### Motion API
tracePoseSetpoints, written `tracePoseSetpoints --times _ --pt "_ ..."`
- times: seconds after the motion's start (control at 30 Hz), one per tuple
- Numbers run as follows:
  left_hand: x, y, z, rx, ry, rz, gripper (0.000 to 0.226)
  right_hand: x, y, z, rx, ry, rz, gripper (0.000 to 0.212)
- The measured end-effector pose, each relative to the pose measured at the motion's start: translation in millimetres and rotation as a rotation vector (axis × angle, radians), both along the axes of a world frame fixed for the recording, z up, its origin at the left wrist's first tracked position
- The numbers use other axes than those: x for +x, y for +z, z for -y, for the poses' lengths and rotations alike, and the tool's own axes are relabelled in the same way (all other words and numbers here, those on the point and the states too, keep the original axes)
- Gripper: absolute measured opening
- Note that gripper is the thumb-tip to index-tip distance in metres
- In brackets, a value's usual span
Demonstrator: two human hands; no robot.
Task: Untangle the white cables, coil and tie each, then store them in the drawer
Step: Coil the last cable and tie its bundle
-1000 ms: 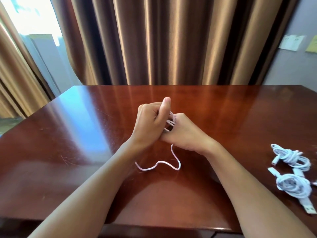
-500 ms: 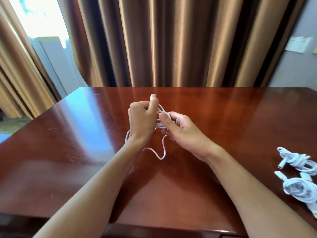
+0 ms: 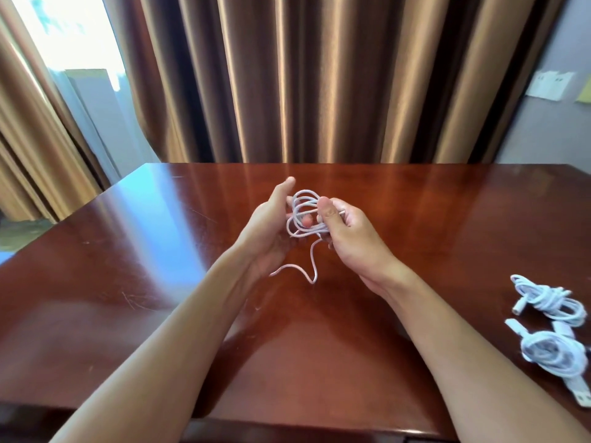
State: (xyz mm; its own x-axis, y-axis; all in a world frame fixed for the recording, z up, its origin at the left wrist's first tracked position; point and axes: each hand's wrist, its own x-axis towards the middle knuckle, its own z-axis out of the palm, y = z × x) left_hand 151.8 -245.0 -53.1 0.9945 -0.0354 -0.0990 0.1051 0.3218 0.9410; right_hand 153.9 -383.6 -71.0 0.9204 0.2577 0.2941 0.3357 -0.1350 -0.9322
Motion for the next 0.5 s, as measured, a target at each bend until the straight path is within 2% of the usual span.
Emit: tracePoseSetpoints --times 0.13,0.2,0.3,0.4,0.47,0.5 --pt "-4.4 4.8 -1.6 -0.168 -0.094 0.048 0.038 1.0 2.2 0.4 0.155 0.098 -0.104 0.038" --pt "-6.4 9.4 -1.8 -0.307 -0.113 0.041 0.022 2.3 4.9 2.2 0.249 0.159 -0.188 0.042" --pt "-5.8 10.9 -5.5 -0.377 -0.132 0.026 0.022 2.9 7.4 5.3 0.343 0.229 -0.275 0.038" --pt "-8.1 16.8 -8.9 -0.24 -0.181 0.001 0.031 0.0 9.8 5.2 0.34 0.234 -0.31 0.042" --pt "-8.8 18.2 -11.2 -0.008 -0.19 0.054 0.041 -1.1 9.8 4.6 0.282 0.233 -0.297 0.041" --pt "-8.3 16.8 -11.6 0.11 -0.177 0.109 0.036 -1.4 9.6 4.8 0.245 0.228 -0.279 0.04"
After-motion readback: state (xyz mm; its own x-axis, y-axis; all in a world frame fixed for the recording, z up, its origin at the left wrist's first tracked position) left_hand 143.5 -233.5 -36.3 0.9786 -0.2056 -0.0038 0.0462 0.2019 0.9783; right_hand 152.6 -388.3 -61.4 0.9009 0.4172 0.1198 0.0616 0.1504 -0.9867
